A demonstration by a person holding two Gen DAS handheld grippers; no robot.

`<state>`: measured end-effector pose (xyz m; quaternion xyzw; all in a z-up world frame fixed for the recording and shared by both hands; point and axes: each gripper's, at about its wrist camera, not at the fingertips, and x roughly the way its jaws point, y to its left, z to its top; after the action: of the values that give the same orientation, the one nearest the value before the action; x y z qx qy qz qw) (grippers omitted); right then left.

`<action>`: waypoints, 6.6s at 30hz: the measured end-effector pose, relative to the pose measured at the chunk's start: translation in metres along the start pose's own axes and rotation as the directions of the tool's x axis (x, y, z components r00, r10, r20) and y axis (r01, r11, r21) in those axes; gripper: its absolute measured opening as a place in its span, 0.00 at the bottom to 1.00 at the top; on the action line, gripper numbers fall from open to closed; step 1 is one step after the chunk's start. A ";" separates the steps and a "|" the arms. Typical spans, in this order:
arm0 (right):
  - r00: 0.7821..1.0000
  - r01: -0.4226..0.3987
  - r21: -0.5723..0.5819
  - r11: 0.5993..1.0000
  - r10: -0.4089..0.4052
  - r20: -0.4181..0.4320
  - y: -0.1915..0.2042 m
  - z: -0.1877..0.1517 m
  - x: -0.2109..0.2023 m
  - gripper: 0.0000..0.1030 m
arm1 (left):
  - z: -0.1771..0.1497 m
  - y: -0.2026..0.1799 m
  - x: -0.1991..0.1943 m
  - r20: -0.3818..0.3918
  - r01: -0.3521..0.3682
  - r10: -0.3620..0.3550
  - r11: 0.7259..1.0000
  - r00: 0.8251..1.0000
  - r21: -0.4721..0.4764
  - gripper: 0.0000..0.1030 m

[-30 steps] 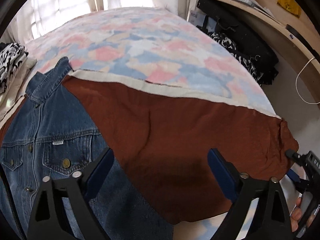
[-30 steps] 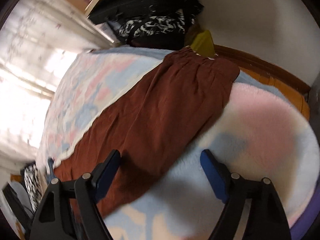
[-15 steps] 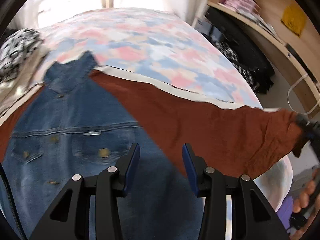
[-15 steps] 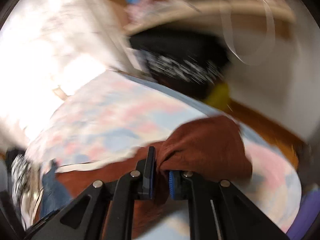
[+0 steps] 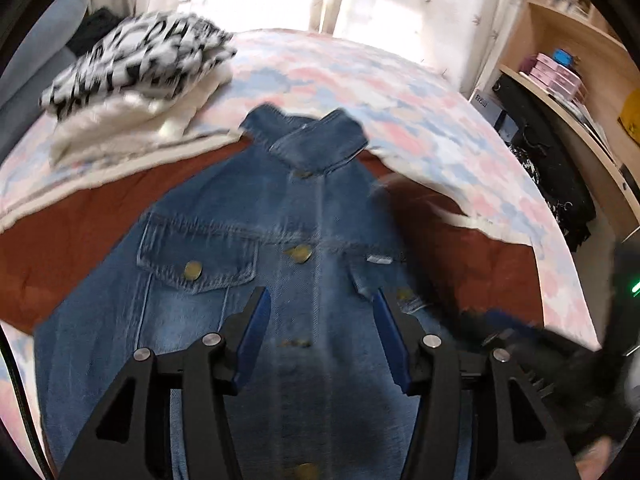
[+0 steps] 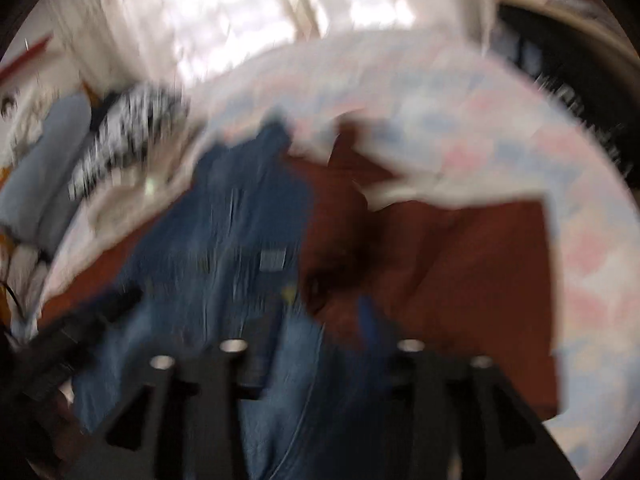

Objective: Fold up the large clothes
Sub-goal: 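Carry the grasped brown sleeve across the jacket front with the right tool, then lay the sleeve on the jacket front and open the right tool, then move the left tool to the other brown sleeve cuff and grasp it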

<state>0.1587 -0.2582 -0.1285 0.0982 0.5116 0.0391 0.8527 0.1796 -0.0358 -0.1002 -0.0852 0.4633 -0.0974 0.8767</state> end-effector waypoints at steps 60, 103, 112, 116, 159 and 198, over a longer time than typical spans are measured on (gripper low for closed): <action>0.917 -0.396 0.346 0.851 0.389 0.091 -0.108 -0.034 -0.081 0.58 | 0.039 0.117 0.066 -0.039 -0.009 0.007 0.998 0.999 -0.062 0.54; 0.993 0.083 0.123 0.989 -0.072 -0.096 -0.102 -0.045 0.001 0.17 | 0.015 0.059 0.089 -0.040 -0.127 0.138 0.969 0.990 0.213 0.31; 0.999 0.042 0.150 0.988 -0.040 -0.012 -0.082 -0.045 -0.063 0.30 | 0.016 0.060 0.026 0.022 -0.097 0.094 0.974 0.995 0.204 0.34; 0.999 -0.021 0.107 0.994 0.017 0.044 -0.050 -0.043 -0.082 0.30 | 0.014 0.046 0.014 -0.002 -0.056 0.058 0.974 0.998 0.218 0.33; 0.987 0.073 0.162 0.984 -0.095 0.133 0.019 -0.081 -0.086 0.47 | -0.048 0.022 -0.064 -0.003 -0.065 0.065 0.991 0.998 0.114 0.60; 0.975 0.048 -0.293 0.955 0.019 0.220 0.286 -0.090 -0.078 0.49 | -0.073 0.259 -0.174 0.139 -0.102 0.137 0.967 0.981 -0.232 0.64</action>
<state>0.0521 0.0203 -0.0426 -0.0307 0.4028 0.0978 0.9095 0.0467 0.2536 -0.0648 -0.1624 0.4063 0.0156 0.8990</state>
